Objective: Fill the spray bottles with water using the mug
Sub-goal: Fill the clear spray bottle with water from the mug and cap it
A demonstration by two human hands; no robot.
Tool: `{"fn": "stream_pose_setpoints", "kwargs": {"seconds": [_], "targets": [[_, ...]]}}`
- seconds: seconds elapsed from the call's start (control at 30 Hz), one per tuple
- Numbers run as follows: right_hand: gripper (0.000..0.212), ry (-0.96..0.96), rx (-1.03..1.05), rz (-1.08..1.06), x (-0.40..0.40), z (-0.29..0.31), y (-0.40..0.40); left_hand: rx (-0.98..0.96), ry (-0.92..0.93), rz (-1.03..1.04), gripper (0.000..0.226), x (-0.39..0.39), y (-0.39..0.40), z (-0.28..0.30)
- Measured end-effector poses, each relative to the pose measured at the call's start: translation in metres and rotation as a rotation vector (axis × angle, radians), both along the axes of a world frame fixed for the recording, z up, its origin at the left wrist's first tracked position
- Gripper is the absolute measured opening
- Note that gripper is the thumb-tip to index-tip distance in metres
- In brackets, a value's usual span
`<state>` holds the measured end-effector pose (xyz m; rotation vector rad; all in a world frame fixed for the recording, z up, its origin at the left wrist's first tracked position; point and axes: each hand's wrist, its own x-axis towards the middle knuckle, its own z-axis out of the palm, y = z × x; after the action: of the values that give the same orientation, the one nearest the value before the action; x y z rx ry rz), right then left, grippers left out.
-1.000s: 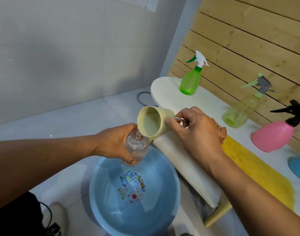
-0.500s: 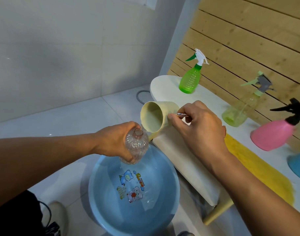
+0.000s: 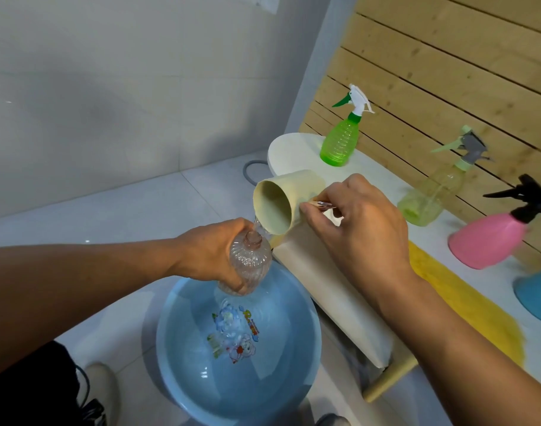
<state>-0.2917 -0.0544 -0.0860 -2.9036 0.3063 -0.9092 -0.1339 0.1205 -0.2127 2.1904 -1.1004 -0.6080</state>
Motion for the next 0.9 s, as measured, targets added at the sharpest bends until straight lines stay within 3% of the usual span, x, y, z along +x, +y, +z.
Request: {"fn": "stream_pose_setpoints", "kwargs": {"seconds": [0.43, 0.67, 0.8, 0.9], "targets": [[0.03, -0.149, -0.439, 0.097, -0.01, 0.0, 0.001, -0.028, 0.01, 0.001, 0.098, -0.001, -0.008, 0.001], [0.03, -0.252, -0.555, 0.186, -0.013, 0.003, 0.002, -0.036, 0.006, 0.01, 0.101, -0.002, -0.011, 0.005], [0.03, -0.246, -0.525, 0.191, -0.012, 0.001, 0.001, -0.067, 0.02, 0.017, 0.101, -0.001, -0.013, 0.005], [0.026, -0.17, -0.19, 0.068, -0.011, 0.001, 0.0, -0.123, 0.063, 0.025, 0.098, -0.003, -0.013, 0.007]]}}
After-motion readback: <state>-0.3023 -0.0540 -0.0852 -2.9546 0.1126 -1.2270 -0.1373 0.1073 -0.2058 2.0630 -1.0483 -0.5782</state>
